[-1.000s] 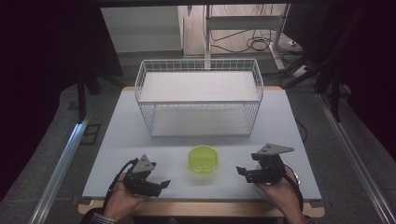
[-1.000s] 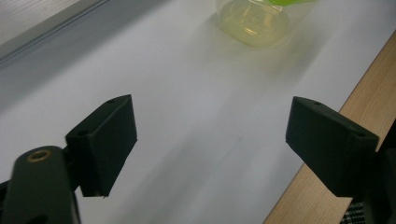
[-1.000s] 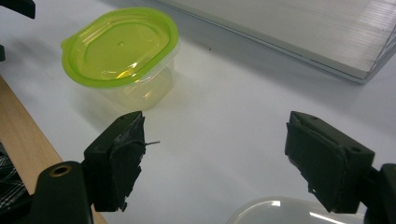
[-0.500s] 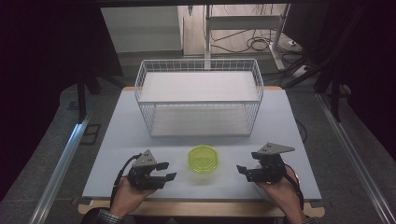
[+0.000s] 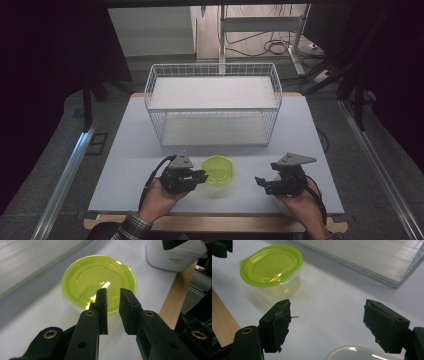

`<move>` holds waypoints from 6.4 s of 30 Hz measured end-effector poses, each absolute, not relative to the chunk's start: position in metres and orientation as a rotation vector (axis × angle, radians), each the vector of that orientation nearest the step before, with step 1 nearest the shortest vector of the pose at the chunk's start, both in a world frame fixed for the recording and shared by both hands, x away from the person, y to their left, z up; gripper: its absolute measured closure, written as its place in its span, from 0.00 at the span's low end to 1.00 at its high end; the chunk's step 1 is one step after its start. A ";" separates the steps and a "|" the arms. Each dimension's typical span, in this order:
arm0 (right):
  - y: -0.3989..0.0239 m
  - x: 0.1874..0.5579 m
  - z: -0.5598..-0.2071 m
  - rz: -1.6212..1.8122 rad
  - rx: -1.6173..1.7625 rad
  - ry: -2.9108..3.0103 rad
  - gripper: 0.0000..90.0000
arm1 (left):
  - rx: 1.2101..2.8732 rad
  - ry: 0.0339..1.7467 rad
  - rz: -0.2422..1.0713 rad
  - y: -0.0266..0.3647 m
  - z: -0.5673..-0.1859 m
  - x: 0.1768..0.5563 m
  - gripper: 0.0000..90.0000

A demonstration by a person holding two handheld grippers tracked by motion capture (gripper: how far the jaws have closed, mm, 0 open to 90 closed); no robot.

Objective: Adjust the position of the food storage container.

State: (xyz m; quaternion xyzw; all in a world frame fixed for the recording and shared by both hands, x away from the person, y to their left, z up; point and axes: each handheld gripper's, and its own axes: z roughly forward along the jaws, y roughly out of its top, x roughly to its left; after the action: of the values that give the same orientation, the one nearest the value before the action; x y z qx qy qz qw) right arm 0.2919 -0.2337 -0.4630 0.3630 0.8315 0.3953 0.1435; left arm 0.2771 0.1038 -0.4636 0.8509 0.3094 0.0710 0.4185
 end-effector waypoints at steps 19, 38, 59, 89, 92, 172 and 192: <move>-0.234 0.289 -0.463 1.115 1.020 2.380 0.25 | 2.160 0.698 0.176 0.033 -0.467 0.306 1.00; -0.234 0.286 -0.462 1.114 0.986 2.361 0.26 | 2.280 0.684 0.202 0.007 -0.478 0.317 1.00; -0.232 0.285 -0.463 1.110 0.979 2.364 0.26 | 2.231 0.845 0.231 0.077 -0.481 0.315 1.00; -0.242 0.287 -0.459 1.119 1.064 2.348 0.46 | 2.145 1.036 0.359 0.150 -0.490 0.313 1.00; -0.251 0.285 -0.454 1.082 1.084 2.365 0.69 | 2.120 0.999 0.349 0.147 -0.486 0.307 1.00; -0.322 0.286 -0.477 0.973 1.412 2.284 0.99 | 2.144 0.841 0.117 0.102 -0.510 0.277 0.97; -0.219 0.304 -0.491 1.048 1.266 2.550 0.99 | 2.117 0.919 0.052 0.113 -0.518 0.274 0.97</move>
State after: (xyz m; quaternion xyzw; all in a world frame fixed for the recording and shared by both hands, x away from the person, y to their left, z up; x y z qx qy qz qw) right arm 0.3035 -0.2190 -0.4908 0.4166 0.8394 0.3451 0.0538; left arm 0.2735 0.1131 -0.5185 0.8387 0.3641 0.0205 0.4045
